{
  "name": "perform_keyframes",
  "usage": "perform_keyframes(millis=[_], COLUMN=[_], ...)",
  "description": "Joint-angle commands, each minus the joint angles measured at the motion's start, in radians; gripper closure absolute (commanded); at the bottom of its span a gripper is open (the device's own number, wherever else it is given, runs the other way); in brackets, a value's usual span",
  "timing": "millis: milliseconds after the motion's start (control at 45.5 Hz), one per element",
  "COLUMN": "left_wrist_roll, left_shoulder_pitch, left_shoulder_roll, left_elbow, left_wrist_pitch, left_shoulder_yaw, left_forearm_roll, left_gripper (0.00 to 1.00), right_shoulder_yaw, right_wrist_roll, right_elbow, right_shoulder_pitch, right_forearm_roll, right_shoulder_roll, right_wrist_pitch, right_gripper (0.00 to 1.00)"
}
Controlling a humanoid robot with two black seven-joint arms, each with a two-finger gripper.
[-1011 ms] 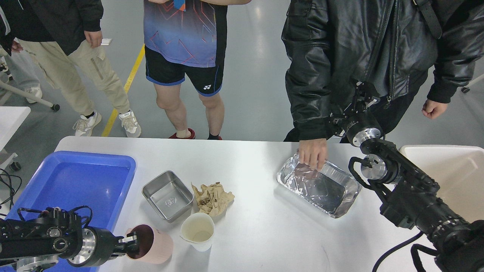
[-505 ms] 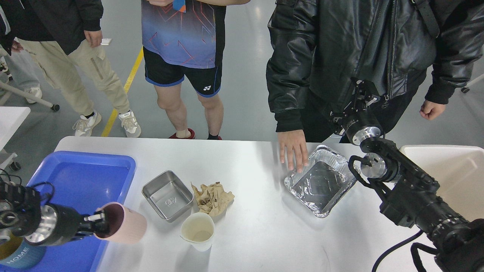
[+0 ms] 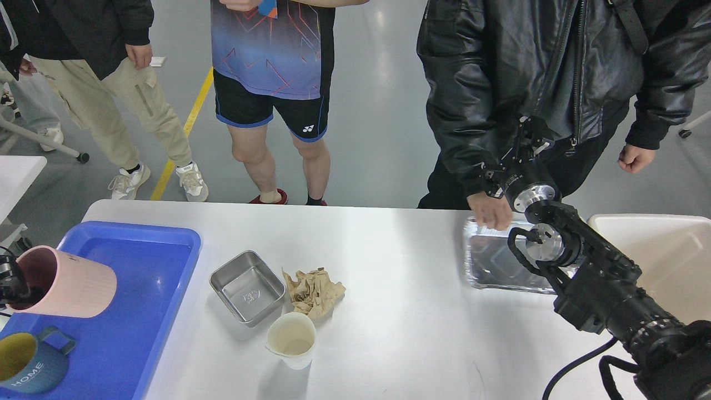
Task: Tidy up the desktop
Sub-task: 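Lower the pink cup into the blue tray and open the left gripper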
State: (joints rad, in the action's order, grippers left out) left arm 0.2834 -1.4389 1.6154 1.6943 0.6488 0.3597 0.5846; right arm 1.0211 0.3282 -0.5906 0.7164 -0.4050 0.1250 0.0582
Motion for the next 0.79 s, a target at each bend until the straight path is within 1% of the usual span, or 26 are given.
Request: perform_keyframes(millis=[0, 286, 330, 417, 483, 571, 659, 769], left_wrist_roll=[0.005, 0.008, 0.007, -0.01, -0.024, -0.075, -0.09, -0.092], left_shoulder_pitch=[0.003, 0.021, 0.034, 0.084, 0.113, 0.136, 0.184, 0.227], left_shoulder_roll=[0.008, 0.003, 0.003, -0.018, -0.075, -0.129, -0.196, -0.247], left_elbow=[-0.001, -0.022, -0.034, -0.083, -0.123, -0.128, -0.128, -0.128], left_wrist_pitch=[0.005, -0.008, -0.021, -0.073, -0.115, -0.173, -0.26, -0.311], left_shoulder_yaw=[-0.004, 0.004, 0.008, 0.036, 0.073, 0.1, 0.102, 0.102], left_forearm_roll=[0.001, 0.029, 0.049, 0.07, 0.07, 0.069, 0.063, 0.06], left_gripper=[1.0, 0.99, 0.99, 0.99, 0.98, 0.98, 0.98, 0.98], right_shoulder_yaw=[0.001, -0.001, 0.001, 0.001, 0.001, 0.001, 0.001, 0.001], right_wrist_roll=[0.0, 0.0, 0.0, 0.002, 0.002, 0.002, 0.002, 0.002], right_elbow=[0.0, 0.0, 0.0, 0.0, 0.0, 0.0, 0.0, 0.0], right_shoulder_pitch=[0.0, 0.0, -0.002, -0.002, -0.005, -0.003, -0.003, -0.003], right_forearm_roll=[0.0, 0.0, 0.0, 0.0, 0.0, 0.0, 0.0, 0.0], right_shoulder_roll=[-0.008, -0.015, -0.015, -0.015, -0.015, -0.015, -0.015, -0.015], right_wrist_pitch=[-0.003, -0.003, -0.003, -0.003, -0.003, -0.003, -0.003, -0.003], right_gripper=[0.0, 0.0, 0.0, 0.0, 0.0, 0.0, 0.0, 0.0])
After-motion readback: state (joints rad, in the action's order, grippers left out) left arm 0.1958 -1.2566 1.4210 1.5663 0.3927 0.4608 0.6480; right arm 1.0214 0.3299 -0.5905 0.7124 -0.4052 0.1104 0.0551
